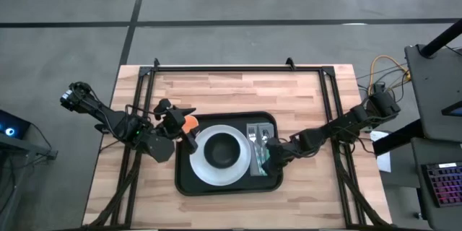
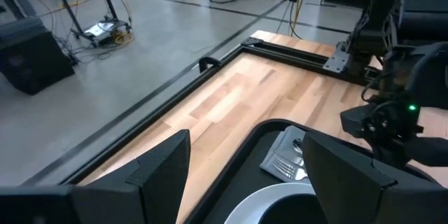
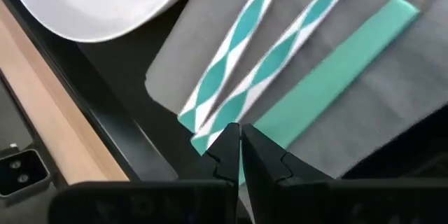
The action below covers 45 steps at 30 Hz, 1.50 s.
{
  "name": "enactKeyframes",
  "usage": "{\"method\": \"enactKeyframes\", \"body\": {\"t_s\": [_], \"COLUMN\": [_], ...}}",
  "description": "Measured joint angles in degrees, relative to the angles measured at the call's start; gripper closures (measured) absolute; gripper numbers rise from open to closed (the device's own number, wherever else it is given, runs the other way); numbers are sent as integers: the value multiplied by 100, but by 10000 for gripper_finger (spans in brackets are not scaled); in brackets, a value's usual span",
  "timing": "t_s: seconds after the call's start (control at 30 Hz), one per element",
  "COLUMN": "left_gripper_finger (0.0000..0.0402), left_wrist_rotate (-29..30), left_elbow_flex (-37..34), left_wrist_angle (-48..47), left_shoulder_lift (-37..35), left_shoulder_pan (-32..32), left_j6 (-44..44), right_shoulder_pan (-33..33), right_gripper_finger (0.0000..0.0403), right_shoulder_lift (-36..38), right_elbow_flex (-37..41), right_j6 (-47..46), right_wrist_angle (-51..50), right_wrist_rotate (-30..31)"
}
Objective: Set up tray
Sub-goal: Return to Home Position
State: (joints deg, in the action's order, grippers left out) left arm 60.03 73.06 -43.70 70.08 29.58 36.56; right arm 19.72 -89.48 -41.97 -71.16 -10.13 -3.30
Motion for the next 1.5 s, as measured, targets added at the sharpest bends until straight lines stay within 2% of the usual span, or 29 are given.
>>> {"method": "enactKeyframes", "body": {"t_s": [0.57,0.73,0.83,0.93,1.07,1.2,1.3,1.43,1.5], "left_gripper_finger": [148,148,148,148,148,148,148,148,148], "left_wrist_rotate": [0,0,211,616,628,594,601,587,587], "left_elbow_flex": [-4,22,58,-43,-267,-687,-1167,-1933,-2274], "left_wrist_angle": [-48,-53,-213,-768,-1424,-1488,-1402,-444,12], "left_shoulder_lift": [0,-20,-166,-526,-1147,-1912,-2472,-3147,-3404], "left_shoulder_pan": [0,2,70,235,626,1240,1705,2049,2065], "left_j6": [0,0,138,833,1307,1224,1225,1208,814], "right_shoulder_pan": [-486,-458,-159,387,1334,2228,2696,3090,3211], "right_gripper_finger": [395,395,395,395,394,394,394,394,394], "right_shoulder_lift": [110,548,954,1425,2113,2503,2600,2643,2699], "right_elbow_flex": [-87,-553,-931,-1190,-1488,-1483,-1369,-1229,-1229], "right_j6": [680,725,725,656,687,905,784,367,188], "right_wrist_angle": [-113,-805,-1381,-1463,-1492,-1538,-1748,-2021,-2158], "right_wrist_rotate": [-16,280,924,1992,3579,4402,4763,5487,5824]}}
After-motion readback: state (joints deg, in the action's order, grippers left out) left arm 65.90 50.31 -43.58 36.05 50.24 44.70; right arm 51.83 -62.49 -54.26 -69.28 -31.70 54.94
